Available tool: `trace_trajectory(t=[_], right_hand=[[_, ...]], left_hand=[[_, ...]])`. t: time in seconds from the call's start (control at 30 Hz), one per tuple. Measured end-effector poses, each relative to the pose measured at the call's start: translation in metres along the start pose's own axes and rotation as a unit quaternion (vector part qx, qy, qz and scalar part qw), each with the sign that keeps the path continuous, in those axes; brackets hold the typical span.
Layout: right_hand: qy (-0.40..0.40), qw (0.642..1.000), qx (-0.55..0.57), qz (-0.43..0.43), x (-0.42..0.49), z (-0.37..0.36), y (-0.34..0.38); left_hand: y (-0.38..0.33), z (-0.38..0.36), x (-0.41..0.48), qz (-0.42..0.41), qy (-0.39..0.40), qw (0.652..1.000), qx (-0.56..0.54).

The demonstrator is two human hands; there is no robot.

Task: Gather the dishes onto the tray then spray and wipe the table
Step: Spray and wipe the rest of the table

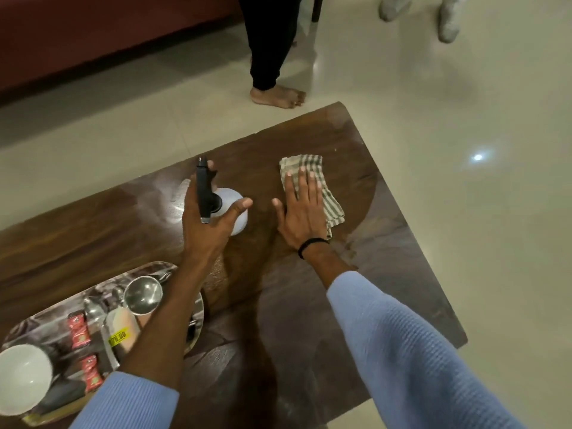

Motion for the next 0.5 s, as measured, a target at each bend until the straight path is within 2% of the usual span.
trace_trajectory(t=[0.07,0.23,0.33,0.43,0.5], right_hand=[[0.004,1.000,-0.006,0.004,-0.004,-0.004,-0.006],[0.010,1.000,-0.005,-0.001,-0.032,-0.003,-0.028],[0.005,0.999,-0.004,-0.045,-0.064,0.002,-0.061],[0.000,0.995,-0.005,-0.104,-0.099,0.005,-0.097],[-0.008,0.990,-0.005,-0.141,-0.122,0.008,-0.121]], left_hand=[[-0.006,-0.004,0.002,-0.011,-0.014,1.000,-0.018],[-0.055,-0.012,-0.015,-0.231,-0.035,0.972,0.016],[-0.060,-0.023,-0.029,-0.207,-0.055,0.976,0.042],[-0.059,-0.043,-0.045,-0.253,0.005,0.966,0.059],[-0.051,-0.054,-0.059,-0.217,0.035,0.975,0.042]])
Point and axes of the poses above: each hand's wrist, its own x-axis towards the middle knuckle, its own z-axis out of the back of the hand, y = z × x, the point moved 7 cm from there along x, towards the middle knuckle, and after that the axes turned 8 degrees about y, right-handed, at the moved point
